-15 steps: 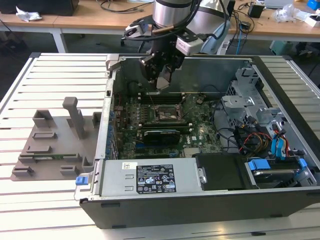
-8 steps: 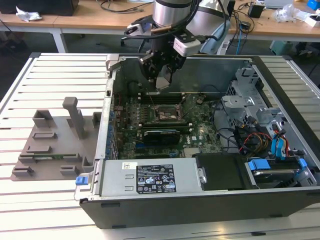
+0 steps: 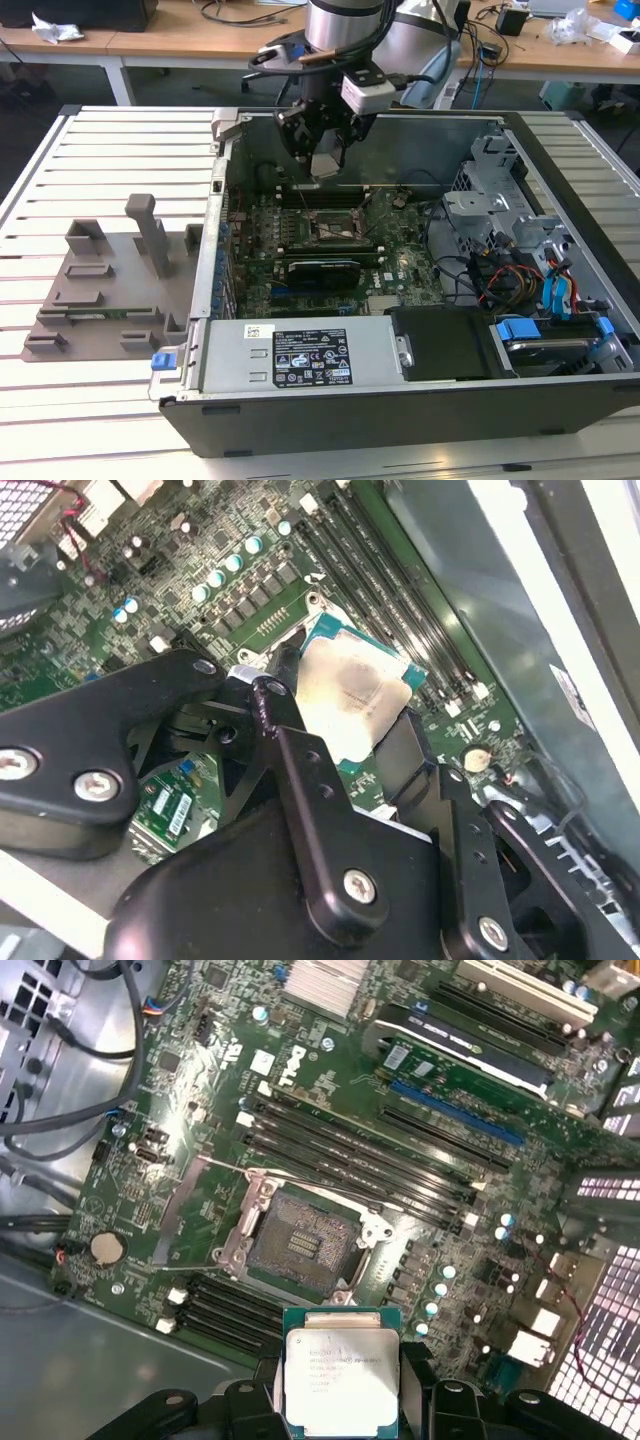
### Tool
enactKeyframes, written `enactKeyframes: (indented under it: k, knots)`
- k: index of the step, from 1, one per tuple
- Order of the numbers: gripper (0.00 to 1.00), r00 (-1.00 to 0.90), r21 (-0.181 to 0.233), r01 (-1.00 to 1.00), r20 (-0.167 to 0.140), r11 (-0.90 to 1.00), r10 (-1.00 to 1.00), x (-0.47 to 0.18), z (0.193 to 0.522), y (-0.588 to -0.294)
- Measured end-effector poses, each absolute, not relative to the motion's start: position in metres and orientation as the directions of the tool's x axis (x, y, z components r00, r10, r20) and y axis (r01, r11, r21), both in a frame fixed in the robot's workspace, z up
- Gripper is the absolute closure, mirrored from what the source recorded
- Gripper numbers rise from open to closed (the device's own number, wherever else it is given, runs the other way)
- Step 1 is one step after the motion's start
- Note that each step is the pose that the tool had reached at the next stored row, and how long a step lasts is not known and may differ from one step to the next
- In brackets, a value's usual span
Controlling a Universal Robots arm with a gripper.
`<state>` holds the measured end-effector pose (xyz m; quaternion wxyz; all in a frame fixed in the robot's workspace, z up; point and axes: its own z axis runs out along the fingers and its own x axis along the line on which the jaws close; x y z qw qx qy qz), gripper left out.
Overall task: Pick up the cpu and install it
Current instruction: 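Place the cpu into insertion slot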
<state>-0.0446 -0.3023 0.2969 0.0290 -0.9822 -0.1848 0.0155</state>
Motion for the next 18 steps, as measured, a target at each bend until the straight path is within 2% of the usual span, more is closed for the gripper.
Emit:
enactKeyframes:
  k: [13,18]
  knots:
    - [0.45,0.978,-0.061,0.206,-0.020,-0.977,0.208,-0.0446,0.2969,-0.3024]
    - [0.45,0.980,-0.005,0.198,-0.032,-0.980,0.198,-0.0446,0.2969,-0.3029]
